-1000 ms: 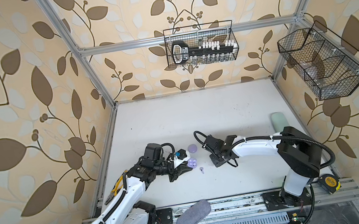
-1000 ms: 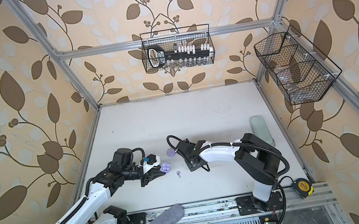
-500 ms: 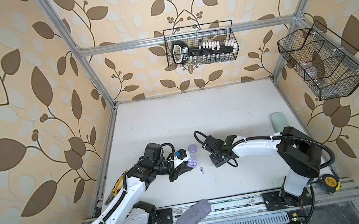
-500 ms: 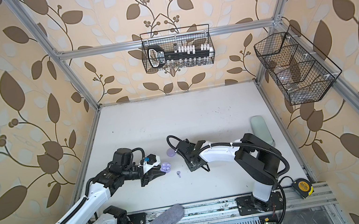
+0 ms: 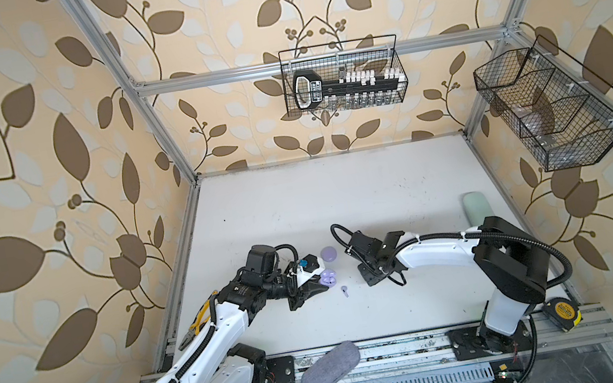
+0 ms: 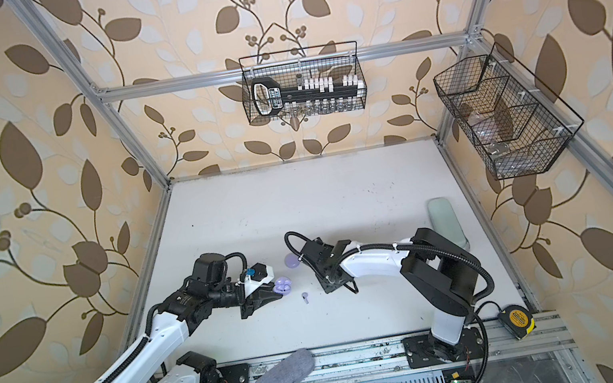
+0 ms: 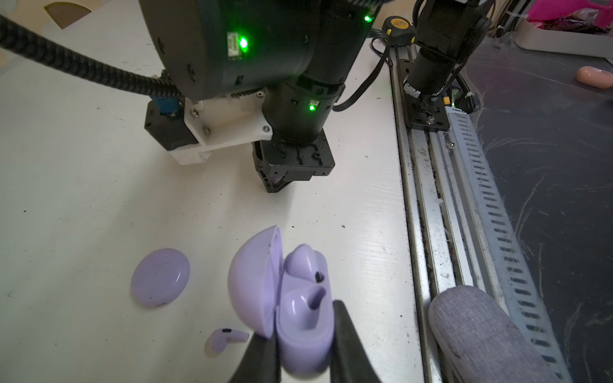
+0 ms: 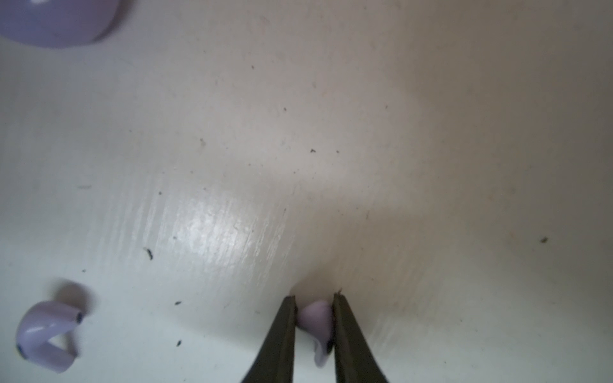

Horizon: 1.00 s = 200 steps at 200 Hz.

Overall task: Insert the wireless bluetooth earbuds into the charging case
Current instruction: 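Lift the lavender earbud off the table with the right gripper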

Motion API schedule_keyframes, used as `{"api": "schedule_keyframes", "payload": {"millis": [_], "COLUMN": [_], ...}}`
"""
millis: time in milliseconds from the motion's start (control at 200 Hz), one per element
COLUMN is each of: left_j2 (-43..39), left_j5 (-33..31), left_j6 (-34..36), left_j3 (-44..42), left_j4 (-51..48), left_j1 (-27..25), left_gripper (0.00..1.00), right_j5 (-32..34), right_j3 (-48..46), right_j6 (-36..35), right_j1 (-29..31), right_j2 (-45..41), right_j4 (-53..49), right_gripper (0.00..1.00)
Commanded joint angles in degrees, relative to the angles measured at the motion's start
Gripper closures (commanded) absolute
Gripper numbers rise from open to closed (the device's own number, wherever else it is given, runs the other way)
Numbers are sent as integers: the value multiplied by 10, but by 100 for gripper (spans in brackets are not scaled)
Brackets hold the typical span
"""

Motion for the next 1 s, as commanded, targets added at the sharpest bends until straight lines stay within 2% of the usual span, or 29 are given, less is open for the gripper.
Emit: {"api": "schedule_keyframes", "payload": {"millis": [0, 335, 995], "left_j2": [2, 3, 16], "left_j5": [7, 5, -17], "left_j6": [-5, -8, -46], "left_j3": [2, 2, 6], "left_j4": [12, 15, 41], "left_j1": [-6, -6, -6], "left_gripper": [98, 98, 99], "right_j5": [4, 10, 29], "right_j3": [-9, -11, -88], "right_j6": [-6, 2, 84], "right_j1": [-4, -3, -9], "right_j2": [0, -20, -182], "right_j4": [-30, -25, 81], "right_gripper": [81, 83, 87]}}
